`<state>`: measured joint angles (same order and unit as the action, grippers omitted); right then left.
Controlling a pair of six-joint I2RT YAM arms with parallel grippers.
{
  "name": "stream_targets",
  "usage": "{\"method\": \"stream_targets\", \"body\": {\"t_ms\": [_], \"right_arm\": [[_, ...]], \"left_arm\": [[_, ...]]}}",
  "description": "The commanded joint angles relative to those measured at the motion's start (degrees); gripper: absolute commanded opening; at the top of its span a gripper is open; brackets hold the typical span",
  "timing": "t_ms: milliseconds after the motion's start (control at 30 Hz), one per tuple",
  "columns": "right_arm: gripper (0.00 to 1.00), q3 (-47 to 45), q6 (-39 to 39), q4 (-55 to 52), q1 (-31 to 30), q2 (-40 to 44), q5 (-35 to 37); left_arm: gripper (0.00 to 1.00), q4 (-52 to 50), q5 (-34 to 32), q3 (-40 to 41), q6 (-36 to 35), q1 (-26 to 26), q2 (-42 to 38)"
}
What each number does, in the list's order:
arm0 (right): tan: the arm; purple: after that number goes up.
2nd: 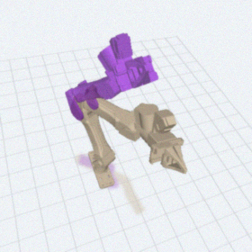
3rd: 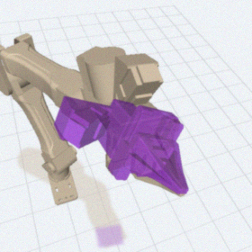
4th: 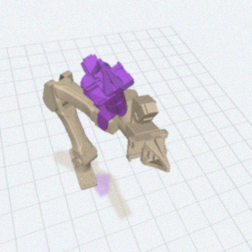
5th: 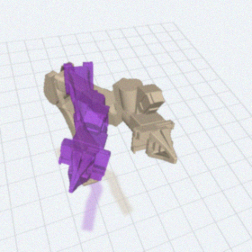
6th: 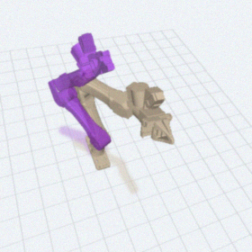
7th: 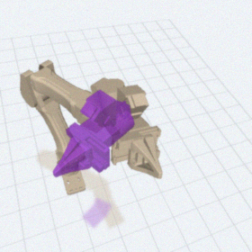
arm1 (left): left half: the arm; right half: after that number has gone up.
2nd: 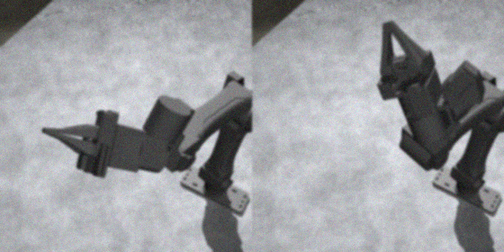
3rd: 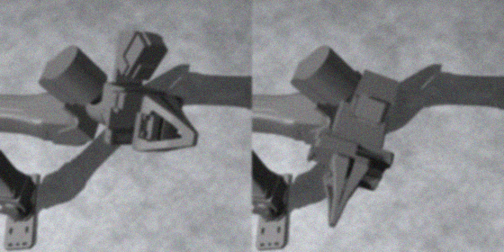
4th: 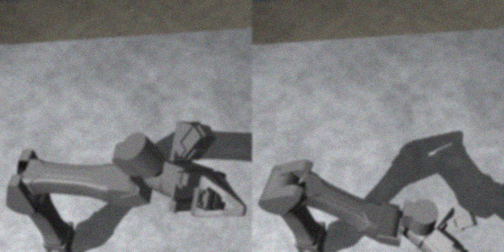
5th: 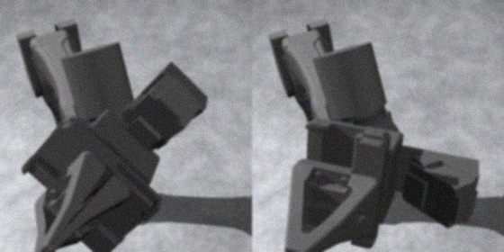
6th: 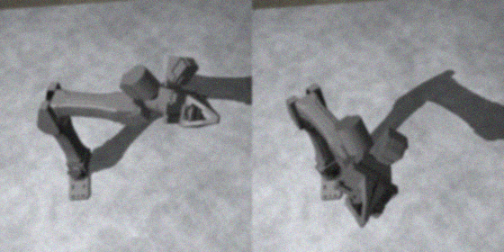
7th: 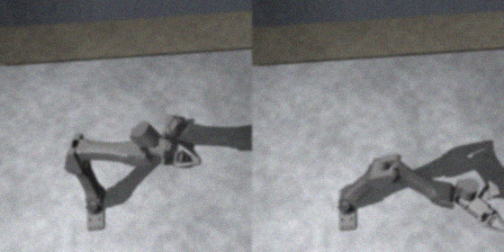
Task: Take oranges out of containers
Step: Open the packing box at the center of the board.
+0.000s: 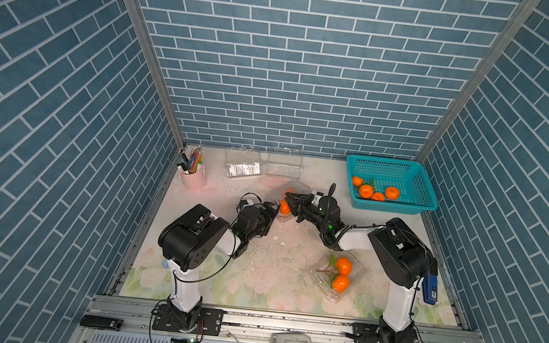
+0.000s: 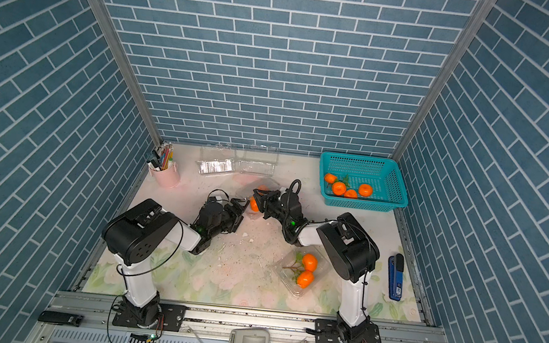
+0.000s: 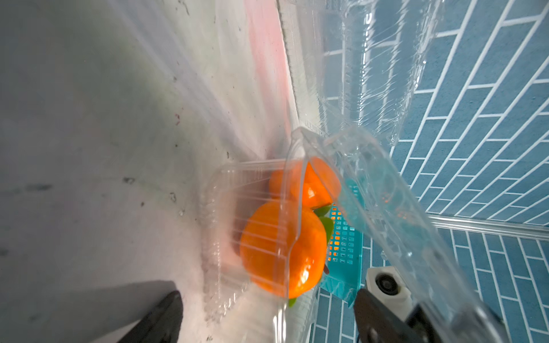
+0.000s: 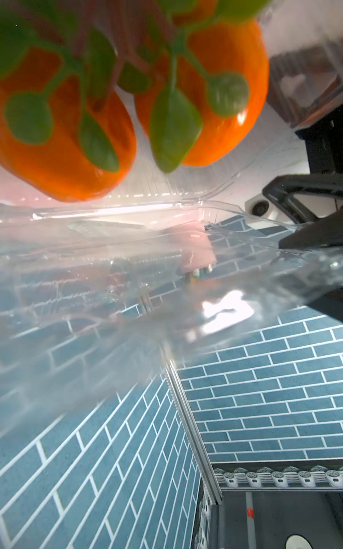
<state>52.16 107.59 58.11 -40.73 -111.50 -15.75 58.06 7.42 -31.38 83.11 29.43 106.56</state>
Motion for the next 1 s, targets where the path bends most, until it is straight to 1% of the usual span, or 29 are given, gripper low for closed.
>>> {"method": "stream_targets", "body": {"t_ms": [0, 267, 433, 567, 667, 867, 967], "right_arm": [[0.23, 1.2, 3.0, 2.6, -0.9, -0.8, 0.6], [0.23, 0.8, 2.6, 3.2, -0.8, -1.0, 0.8], [0.27, 2.0, 1.4, 2.8, 0.2, -1.0, -1.2], [0.34, 2.6, -1.6, 0.0, 0.9, 0.6, -3.0], [0.45, 3.5, -5.2, -3.5, 1.8, 2.0, -5.1], [0.50, 6.0, -11.5, -10.3, 3.7, 4.1, -9.7], [0.53, 8.3, -16.9, -16.0, 5.2, 5.5, -13.0]], "left_arm": [[0.92, -10.8, 1.4, 1.4, -1.4, 0.6, 1.7], [0.92, -11.0, 1.0, 2.3, -1.7, 0.4, 0.9], [0.92, -10.8, 1.5, 4.2, -2.2, -0.8, -0.3], [0.92, -12.1, 2.2, 5.8, -3.6, -2.5, -2.5], [0.93, -13.9, 3.1, 6.2, -4.9, -4.1, -4.2], [0.94, -17.2, 7.7, 3.6, -7.4, -7.4, -5.3], [0.94, -19.9, 9.3, 1.7, -8.8, -8.7, -6.2]]}}
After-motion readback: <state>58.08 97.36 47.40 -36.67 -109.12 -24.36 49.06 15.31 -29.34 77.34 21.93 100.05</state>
